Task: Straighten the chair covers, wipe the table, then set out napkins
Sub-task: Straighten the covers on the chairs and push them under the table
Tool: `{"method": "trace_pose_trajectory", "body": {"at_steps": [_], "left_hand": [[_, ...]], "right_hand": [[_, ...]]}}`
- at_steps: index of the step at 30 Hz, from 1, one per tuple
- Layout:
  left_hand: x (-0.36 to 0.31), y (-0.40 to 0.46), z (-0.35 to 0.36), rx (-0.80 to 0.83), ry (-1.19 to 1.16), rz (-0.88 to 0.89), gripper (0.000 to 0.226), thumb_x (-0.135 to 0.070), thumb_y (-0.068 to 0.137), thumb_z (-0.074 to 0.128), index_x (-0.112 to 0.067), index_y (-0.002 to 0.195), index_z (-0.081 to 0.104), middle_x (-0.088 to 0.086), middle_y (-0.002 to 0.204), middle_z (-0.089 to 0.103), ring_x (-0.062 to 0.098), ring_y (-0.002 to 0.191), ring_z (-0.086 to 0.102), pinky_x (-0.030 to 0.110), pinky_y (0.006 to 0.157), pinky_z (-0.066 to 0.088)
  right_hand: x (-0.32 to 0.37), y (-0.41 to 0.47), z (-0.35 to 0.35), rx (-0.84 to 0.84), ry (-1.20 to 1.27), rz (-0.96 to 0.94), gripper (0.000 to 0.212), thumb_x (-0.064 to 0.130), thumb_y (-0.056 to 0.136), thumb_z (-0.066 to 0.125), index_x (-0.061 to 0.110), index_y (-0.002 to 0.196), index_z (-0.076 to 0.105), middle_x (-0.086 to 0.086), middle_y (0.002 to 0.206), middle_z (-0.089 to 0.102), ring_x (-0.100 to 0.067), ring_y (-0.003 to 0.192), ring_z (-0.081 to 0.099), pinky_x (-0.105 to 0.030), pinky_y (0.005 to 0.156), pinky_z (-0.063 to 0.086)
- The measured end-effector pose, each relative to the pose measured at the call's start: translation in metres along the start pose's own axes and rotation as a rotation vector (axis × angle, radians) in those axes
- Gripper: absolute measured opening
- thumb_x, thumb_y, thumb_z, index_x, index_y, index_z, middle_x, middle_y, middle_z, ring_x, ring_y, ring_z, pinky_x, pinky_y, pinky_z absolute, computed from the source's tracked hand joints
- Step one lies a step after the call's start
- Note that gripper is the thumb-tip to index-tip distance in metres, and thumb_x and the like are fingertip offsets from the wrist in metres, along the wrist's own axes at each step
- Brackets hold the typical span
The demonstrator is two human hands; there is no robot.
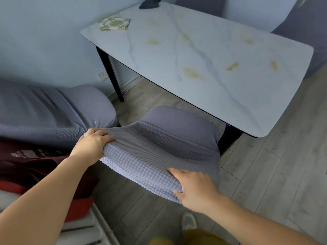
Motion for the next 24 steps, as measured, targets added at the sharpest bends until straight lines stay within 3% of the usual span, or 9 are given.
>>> {"method": "trace_pose_trajectory", "body": {"at_steps": [5,14,24], "left_hand": [[-0.001,0.006,-0.004,-0.017,-0.025,0.099,0.054,-0.009,0.059,0.086,-0.025,0.109,0.071,0.005,0.118,0.066,0.036,0.117,0.050,0.058,0.087,0.046],[0.015,0.061,-0.022,-0.001,0.022,0.138,0.048,-0.018,0.077,0.073,-0.030,0.122,0.062,-0.005,0.134,0.055,0.026,0.128,0.038,0.049,0.097,0.038],[0.026,0.133,-0.028,0.004,0.068,0.235,0.048,-0.023,0.078,0.073,-0.032,0.123,0.060,-0.007,0.132,0.055,0.023,0.131,0.034,0.048,0.099,0.037]], "right_hand": [[0.004,0.002,-0.007,0.007,-0.013,0.017,0.066,0.034,0.091,0.054,0.029,0.148,0.020,0.010,0.143,0.044,-0.015,0.119,0.053,-0.032,0.098,0.045],[0.011,0.033,-0.025,-0.075,-0.064,0.127,0.061,0.036,0.095,0.046,0.033,0.149,0.018,0.012,0.149,0.036,-0.013,0.127,0.046,-0.027,0.096,0.042],[0.006,0.080,-0.033,-0.121,-0.095,0.205,0.059,0.035,0.094,0.047,0.032,0.148,0.022,0.007,0.145,0.044,-0.018,0.124,0.049,-0.033,0.094,0.045]]}}
Point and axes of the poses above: each hand's wrist, its own y-axis towards the middle knuckle, its own z-axis out of the palm, x = y × z, the point moved 9 cm from there along y, towards the middle knuckle
